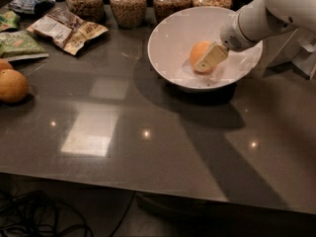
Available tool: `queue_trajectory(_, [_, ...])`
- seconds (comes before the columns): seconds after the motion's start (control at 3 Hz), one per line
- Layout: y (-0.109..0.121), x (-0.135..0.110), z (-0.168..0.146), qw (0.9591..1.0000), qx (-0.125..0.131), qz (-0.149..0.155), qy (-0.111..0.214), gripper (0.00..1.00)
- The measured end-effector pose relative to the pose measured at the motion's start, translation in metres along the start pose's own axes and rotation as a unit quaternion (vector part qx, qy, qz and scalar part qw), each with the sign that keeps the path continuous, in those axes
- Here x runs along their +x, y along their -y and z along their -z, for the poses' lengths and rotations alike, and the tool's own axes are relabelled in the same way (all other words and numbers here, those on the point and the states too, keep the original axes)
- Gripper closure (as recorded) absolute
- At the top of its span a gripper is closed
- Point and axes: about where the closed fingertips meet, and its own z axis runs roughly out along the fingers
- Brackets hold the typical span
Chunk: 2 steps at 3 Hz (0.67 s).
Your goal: Pick orange from white bowl
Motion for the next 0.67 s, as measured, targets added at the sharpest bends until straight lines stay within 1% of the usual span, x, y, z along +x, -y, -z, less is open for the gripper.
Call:
queue_trajectory(0.33, [0.001, 0.010, -0.016, 0.9999, -0.010, -0.009, -0.001, 0.28])
queue_trajectory(0.67, [0.002, 0.010, -0.030, 0.9998, -0.020, -0.009, -0.001, 0.28])
